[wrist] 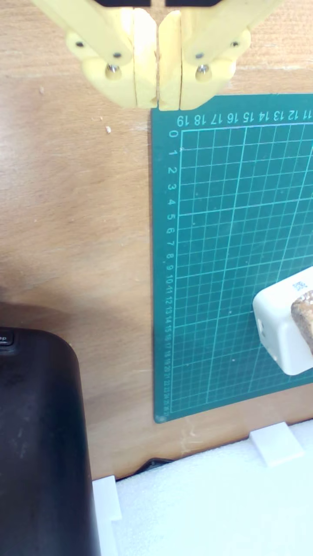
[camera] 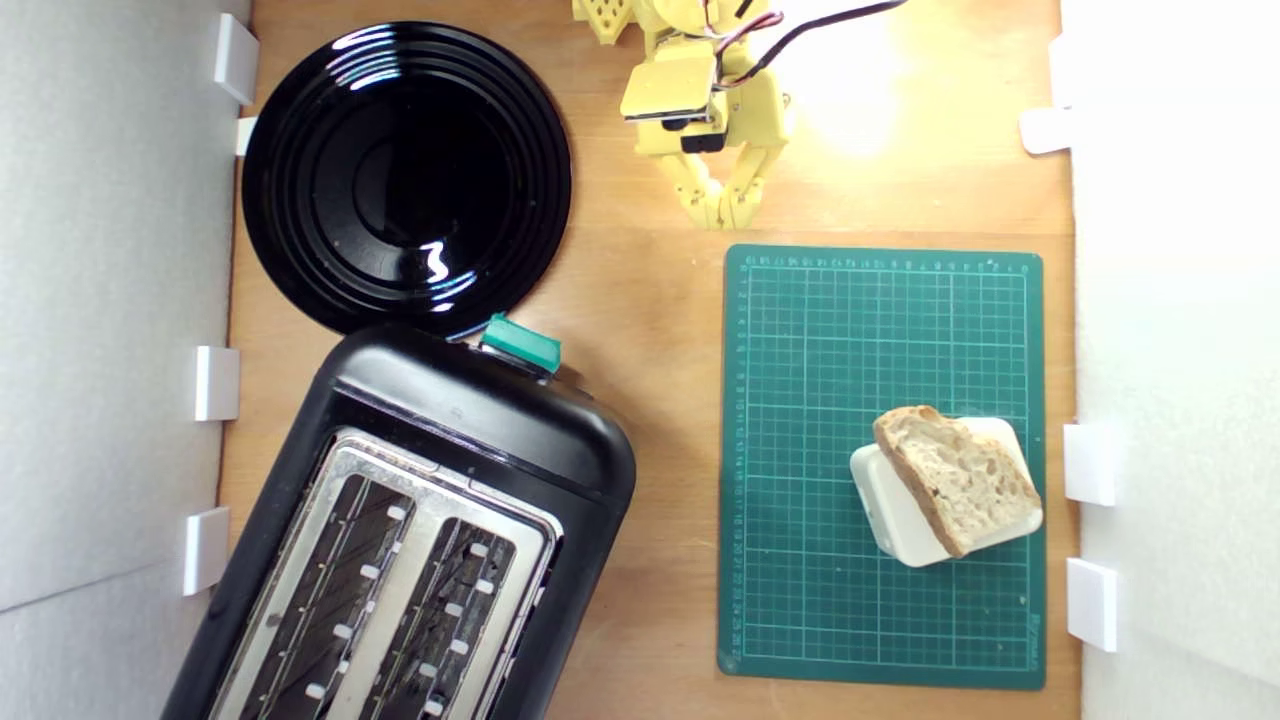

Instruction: Pick bread and place in toaster

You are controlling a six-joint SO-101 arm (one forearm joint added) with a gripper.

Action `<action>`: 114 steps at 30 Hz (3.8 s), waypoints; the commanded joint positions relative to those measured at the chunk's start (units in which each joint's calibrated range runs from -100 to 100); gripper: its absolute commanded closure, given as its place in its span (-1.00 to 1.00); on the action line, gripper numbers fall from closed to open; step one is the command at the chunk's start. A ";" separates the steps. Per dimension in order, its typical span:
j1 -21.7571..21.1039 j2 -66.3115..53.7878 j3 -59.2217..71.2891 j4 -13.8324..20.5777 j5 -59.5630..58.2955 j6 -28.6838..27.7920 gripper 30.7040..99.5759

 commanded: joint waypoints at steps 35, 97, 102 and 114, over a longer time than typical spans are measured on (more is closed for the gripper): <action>-0.47 -0.35 0.03 0.28 0.65 -0.11 0.81; -0.31 4.73 -1.60 0.55 0.23 -1.26 0.82; -0.23 6.14 -1.79 1.01 -3.19 -2.62 0.82; 0.82 14.63 -6.60 0.55 -20.17 -5.91 0.82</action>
